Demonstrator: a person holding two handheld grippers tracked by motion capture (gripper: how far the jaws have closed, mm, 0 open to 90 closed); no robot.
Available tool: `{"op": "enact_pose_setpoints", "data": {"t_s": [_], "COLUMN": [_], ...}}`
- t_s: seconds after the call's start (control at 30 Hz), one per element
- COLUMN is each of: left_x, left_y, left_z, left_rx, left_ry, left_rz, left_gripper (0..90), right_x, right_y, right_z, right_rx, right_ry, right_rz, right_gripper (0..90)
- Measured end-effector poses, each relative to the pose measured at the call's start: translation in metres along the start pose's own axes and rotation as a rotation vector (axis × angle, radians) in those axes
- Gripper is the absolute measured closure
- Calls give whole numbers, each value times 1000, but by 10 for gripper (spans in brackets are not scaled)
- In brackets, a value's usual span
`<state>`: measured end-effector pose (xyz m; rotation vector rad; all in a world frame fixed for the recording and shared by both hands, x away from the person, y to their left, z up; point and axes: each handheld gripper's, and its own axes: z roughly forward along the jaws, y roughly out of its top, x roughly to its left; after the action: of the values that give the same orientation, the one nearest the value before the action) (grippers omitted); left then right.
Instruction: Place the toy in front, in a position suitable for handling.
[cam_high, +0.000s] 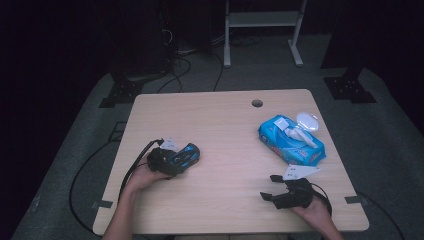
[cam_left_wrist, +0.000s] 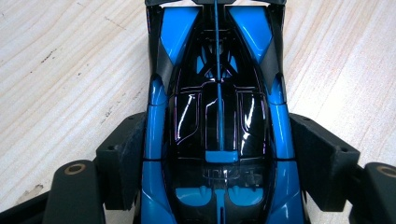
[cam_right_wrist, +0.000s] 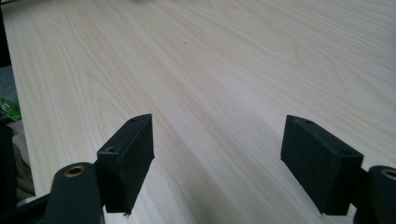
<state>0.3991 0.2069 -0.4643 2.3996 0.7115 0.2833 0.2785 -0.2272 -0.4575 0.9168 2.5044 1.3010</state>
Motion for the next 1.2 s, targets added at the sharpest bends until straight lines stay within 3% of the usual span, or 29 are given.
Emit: {"op": "enact_pose_setpoints", "data": {"t_s": [0.2,0.33,0.5,0.63,0.73,0.93,0.97,1.03,1.2], "left_x": [1,2,3,2,0,3,4,6,9], "left_y": [0,1,-1,-1,-1,5,8,9,8], "left_z": [-2,-6,-5,-4,-3,2,5,6,5], "left_rx": [-17,-56,-43,-5,-5,40,50,56,36], "left_ry": [-7,-16,-26,-13,-8,-47,-71,-80,-81], "left_rz": [-10,-23,-29,9,30,82,76,90,87], "left_gripper": [263,265,265,262,259,211,172,171,234], "right_x": [0,0,0,0,-2,-4,-4,-4,-4], "right_y": [0,0,0,0,0,0,1,1,0], "right_z": [-1,0,0,0,0,0,1,2,2], "right_rx": [-4,-3,-7,-2,-7,-5,-2,0,3], "right_ry": [-1,1,1,4,6,12,14,16,18], "right_rz": [-1,-2,-1,-3,4,14,13,12,10], "right_gripper": [246,246,245,246,245,245,245,245,245]}}
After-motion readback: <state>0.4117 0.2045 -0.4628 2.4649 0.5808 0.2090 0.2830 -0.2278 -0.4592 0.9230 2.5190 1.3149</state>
